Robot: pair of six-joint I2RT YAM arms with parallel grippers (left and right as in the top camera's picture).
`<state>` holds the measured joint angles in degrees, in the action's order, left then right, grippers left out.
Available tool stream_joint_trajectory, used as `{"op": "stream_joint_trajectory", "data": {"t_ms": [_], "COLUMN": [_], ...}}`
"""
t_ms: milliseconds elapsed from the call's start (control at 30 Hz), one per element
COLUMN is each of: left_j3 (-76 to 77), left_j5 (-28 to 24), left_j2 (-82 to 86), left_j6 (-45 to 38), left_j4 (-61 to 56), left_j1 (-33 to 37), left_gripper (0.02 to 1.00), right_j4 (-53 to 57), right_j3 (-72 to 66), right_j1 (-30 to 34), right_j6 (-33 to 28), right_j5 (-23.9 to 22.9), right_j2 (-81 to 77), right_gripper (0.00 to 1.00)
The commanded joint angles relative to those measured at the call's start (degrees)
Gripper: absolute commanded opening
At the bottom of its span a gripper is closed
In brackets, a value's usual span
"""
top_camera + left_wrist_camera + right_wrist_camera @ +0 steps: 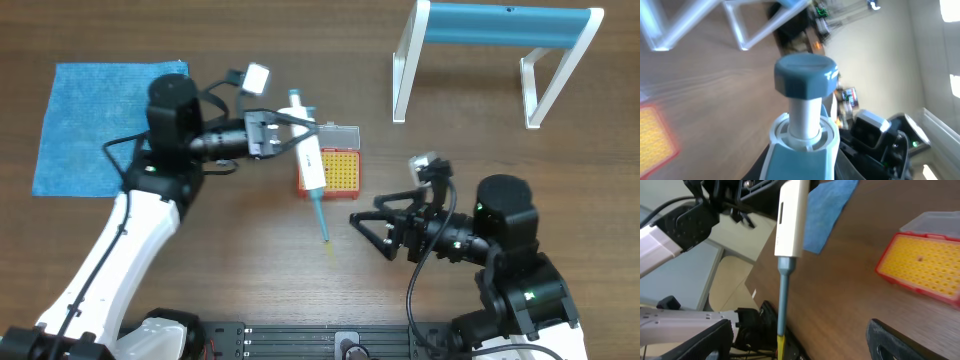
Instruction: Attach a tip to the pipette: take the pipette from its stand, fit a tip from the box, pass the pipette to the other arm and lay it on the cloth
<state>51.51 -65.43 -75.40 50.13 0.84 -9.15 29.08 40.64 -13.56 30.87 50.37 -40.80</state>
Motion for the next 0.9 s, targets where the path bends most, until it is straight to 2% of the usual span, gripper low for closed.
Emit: {"op": "stream_joint_trajectory", "data": {"t_ms": [33, 67, 133, 233, 267, 300, 367, 433, 533, 600, 700, 900], "left_j3": [6.21, 10.05, 18.08, 38.29, 43.89, 56.87, 73.20, 86.07, 89.94, 89.94, 89.92, 89.79], "left_j5": [13.20, 20.28, 30.77, 41.88, 44.09, 48.98, 57.02, 68.13, 68.91, 74.44, 74.27, 74.01], "left_j2": [0.02, -0.02, -1.44, -12.74, -16.76, -25.99, -38.93, -50.49, -59.23, -63.47, -67.12, -73.11], "left_j6": [-26.58, -34.01, -42.75, -52.24, -52.94, -53.64, -54.80, -57.75, -61.77, -65.40, -67.45, -68.43], "left_j4": [35.80, 48.06, 62.69, 77.72, 79.91, 83.14, 85.74, 86.42, 80.94, 77.48, 74.27, 74.73], "left_j1": [13.11, 16.11, 21.59, 31.93, 33.70, 36.22, 37.05, 36.00, 34.49, 32.39, 30.69, 30.60], "left_gripper": [0.025, 0.025, 0.027, 0.025, 0.025, 0.027, 0.025, 0.027, 0.027, 0.029, 0.027, 0.027], "right_j4": [6.16, 7.43, 8.17, 8.22, 8.22, 8.22, 8.28, 8.28, 8.22, 8.20, 8.20, 8.20], "right_j3": [0.52, 0.52, 0.52, 0.52, 0.52, 0.52, 0.52, 0.50, 0.50, 0.50, 0.50, 0.50], "right_j1": [9.16, 10.25, 11.41, 11.41, 11.39, 11.39, 11.39, 11.39, 11.39, 11.39, 11.39, 11.34], "right_j6": [-5.38, -5.53, -5.51, -5.51, -5.49, -5.35, -5.05, -5.07, -4.04, 1.14, 3.89, 4.04], "right_j5": [2.80, 2.27, -1.33, -10.43, -13.16, -16.98, -20.11, -24.94, -25.90, -25.90, -25.92, -25.92], "right_j2": [0.17, 0.17, 0.13, 0.13, 0.13, 0.13, 0.11, 0.09, 0.00, -0.26, -1.14, -4.81], "right_gripper": [0.862, 0.862, 0.862, 0.858, 0.862, 0.862, 0.864, 0.864, 0.862, 0.866, 0.864, 0.864]}}
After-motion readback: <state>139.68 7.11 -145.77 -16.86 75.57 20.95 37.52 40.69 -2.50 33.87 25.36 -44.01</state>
